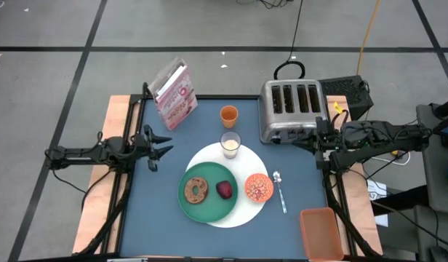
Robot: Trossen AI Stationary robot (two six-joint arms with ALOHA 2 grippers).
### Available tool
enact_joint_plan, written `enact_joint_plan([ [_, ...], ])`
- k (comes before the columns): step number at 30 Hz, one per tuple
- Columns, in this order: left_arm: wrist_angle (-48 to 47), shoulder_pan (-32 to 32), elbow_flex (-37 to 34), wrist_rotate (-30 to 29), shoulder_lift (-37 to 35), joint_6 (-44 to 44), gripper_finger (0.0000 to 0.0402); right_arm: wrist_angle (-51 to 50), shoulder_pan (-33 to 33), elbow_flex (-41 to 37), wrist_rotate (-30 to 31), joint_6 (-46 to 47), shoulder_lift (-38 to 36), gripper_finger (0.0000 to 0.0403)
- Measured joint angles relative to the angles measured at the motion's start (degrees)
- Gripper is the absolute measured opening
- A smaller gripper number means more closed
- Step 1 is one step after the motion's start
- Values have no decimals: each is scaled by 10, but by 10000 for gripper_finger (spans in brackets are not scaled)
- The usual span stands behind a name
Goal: Arrange a breakfast setting
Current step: Return to Home Position
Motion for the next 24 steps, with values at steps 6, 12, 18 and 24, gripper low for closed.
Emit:
enact_joint_plan([
  [6,-1,0,0,0,1,-1,159,11,0,0,-31,-45,-25,0],
  [12,-2,0,0,0,1,-6,159,3,0,1,-32,-122,-81,0],
  [18,-3,0,0,0,1,-7,159,3,0,-12,-45,-204,-144,0],
  [24,-3,0,0,0,1,-6,159,43,0,-92,-45,-243,-214,0],
])
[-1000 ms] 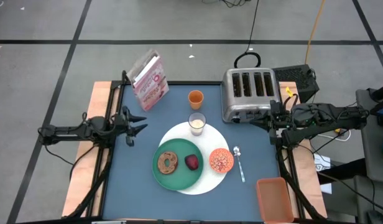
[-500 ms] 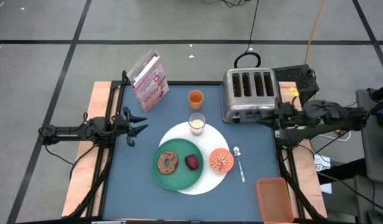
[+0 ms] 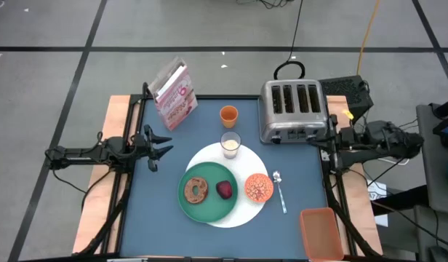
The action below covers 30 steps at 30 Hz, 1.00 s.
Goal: Arrange a breakfast setting
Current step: Return to Home Position
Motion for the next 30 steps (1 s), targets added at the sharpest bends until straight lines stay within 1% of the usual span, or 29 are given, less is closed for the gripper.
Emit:
enact_joint_plan([
  [4,0,0,0,0,0,0,159,24,0,-54,0,12,-48,0],
  [9,0,0,0,0,0,0,159,46,0,-104,0,30,-102,0],
  [13,2,0,0,-1,0,0,159,61,0,-127,1,29,-99,0],
  [18,5,0,-1,-2,0,4,159,103,0,-161,1,28,-99,0],
  [21,6,0,-1,-2,0,4,159,150,0,-194,2,19,-100,0],
  [27,7,0,-1,-2,0,4,159,279,0,-288,7,-10,-100,0],
  [30,7,0,-1,-3,0,4,159,314,-1,-323,44,-17,-99,0],
])
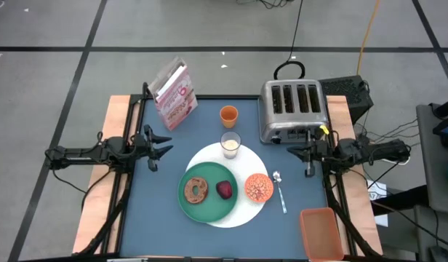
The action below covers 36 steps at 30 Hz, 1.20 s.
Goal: Arrange a breakfast setting
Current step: Return to Home Position
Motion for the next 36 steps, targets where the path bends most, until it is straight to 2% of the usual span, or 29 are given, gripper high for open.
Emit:
enact_joint_plan([
  [3,0,0,0,0,0,-2,159,17,-9,-18,31,-1,0,0],
  [11,1,0,0,0,0,-3,159,15,-47,-22,32,-23,0,0],
  [19,2,0,0,0,0,-3,159,-37,-62,-22,-42,-13,0,0],
  [25,2,0,0,0,0,-3,159,-35,-62,-22,-44,-12,0,0],
  [31,2,0,0,0,0,-3,159,35,-62,-63,-45,-3,-1,0],
  [36,2,0,0,0,0,-3,159,47,-62,-73,-46,-14,0,0],
])
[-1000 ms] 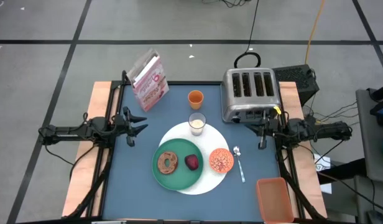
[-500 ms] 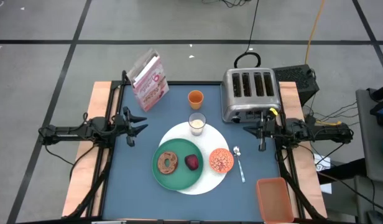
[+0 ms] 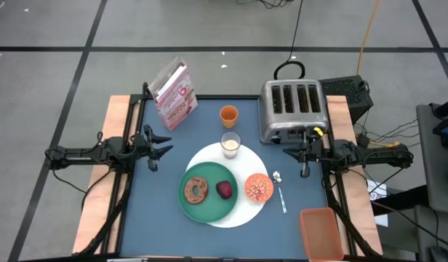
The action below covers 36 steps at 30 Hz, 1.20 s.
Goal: Arrange a breakfast setting
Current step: Return to Home Position
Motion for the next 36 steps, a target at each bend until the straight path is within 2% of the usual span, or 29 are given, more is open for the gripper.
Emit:
enact_joint_plan([
  [36,-1,0,0,0,0,2,159,-3,0,4,4,-4,2,6],
])
